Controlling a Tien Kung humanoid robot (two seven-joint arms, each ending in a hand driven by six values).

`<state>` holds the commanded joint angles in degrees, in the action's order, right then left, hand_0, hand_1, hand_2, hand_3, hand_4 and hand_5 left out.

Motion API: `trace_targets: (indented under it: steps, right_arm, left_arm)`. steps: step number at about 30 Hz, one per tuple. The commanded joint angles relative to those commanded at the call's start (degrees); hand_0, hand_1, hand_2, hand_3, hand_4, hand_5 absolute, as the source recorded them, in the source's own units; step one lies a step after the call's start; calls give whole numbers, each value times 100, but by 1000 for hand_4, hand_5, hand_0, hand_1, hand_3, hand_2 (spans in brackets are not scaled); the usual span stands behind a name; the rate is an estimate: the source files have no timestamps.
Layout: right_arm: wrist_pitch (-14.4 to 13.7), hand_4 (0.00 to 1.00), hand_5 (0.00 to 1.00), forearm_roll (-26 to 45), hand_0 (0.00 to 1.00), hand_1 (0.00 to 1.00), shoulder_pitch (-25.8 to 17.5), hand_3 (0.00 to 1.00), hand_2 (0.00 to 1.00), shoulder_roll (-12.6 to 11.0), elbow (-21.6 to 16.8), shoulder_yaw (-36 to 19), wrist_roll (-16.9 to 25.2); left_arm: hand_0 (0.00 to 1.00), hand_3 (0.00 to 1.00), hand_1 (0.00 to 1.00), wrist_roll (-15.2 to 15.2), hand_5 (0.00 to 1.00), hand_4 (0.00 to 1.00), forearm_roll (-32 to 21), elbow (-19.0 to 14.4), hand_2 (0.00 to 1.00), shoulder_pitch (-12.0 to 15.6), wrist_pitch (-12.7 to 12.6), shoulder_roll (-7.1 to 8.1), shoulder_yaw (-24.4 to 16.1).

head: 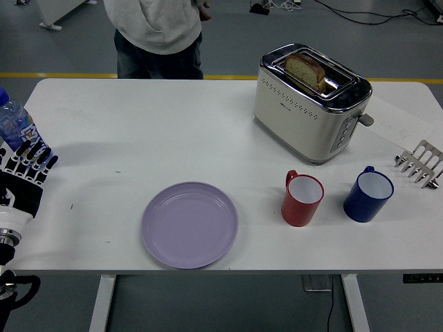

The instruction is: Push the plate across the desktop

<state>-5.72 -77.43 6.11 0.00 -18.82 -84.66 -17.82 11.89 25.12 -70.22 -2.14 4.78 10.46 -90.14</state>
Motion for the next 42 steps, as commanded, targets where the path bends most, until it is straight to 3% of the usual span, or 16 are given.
trace_targets:
  steps: [11, 42]
  right_arm:
    - [-2, 176, 695, 2, 596, 586, 44, 656, 641, 0, 4, -3, 11]
    - [32, 181, 664, -107, 597, 586, 77, 653, 638, 0, 9, -52, 10]
  left_arm:
    - [686, 588, 708, -57, 998, 515, 131, -71, 689, 5, 3, -120, -488]
    - [689, 591, 710, -39, 998, 526, 114, -36, 689, -106, -46, -176, -420]
